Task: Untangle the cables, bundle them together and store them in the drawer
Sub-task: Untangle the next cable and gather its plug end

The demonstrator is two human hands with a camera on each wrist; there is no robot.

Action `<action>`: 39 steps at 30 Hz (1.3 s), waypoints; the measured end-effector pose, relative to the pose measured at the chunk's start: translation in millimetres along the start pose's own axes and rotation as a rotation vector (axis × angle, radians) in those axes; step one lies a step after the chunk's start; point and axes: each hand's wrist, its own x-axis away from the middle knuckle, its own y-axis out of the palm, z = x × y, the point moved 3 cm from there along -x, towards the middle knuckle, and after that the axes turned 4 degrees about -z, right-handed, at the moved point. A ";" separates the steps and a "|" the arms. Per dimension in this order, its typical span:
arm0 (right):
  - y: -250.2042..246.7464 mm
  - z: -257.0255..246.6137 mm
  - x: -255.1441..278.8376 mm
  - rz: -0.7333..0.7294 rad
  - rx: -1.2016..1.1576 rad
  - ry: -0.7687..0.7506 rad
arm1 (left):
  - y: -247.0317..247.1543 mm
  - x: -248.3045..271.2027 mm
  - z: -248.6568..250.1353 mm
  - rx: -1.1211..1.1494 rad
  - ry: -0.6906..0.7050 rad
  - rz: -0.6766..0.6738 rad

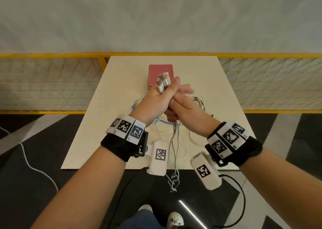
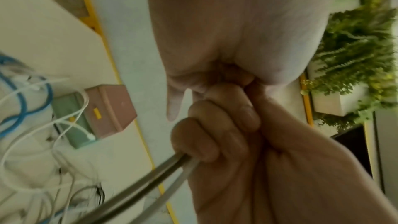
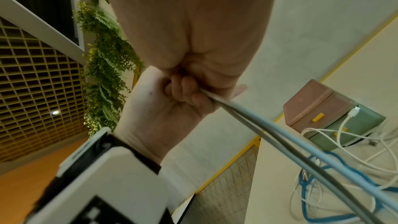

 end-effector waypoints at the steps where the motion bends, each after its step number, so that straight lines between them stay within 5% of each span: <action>1: 1.6 0.2 -2.6 -0.004 0.021 -0.024 | -2.4 0.9 1.5 -0.017 0.014 0.011; 6: 11.3 12.6 -13.0 -0.067 0.243 -0.085 | -20.2 0.4 -1.6 -0.125 0.147 0.106; 10: 24.2 58.6 -9.9 -0.146 0.518 0.033 | -52.8 -9.7 -1.2 0.097 0.254 0.195; 19: 13.0 158.1 -1.2 -0.448 0.817 0.662 | -104.4 -20.1 -9.5 0.166 0.113 0.198; 21: -3.5 166.8 -3.4 -0.340 0.770 0.715 | -110.4 -23.4 -19.1 0.145 0.062 0.207; 26: -56.8 186.9 -20.9 0.277 0.825 0.769 | -108.1 -32.1 -52.5 0.079 -0.072 0.223; 33: -68.1 213.7 -35.6 0.189 0.799 0.980 | -90.9 -40.6 -80.9 0.071 -0.207 0.258; 36: -75.6 208.0 -33.1 0.445 0.624 0.836 | -88.7 -43.6 -84.4 0.048 -0.202 0.264; 39: -72.5 184.3 -31.8 0.673 0.275 0.514 | -88.8 -45.1 -85.9 0.029 -0.170 0.251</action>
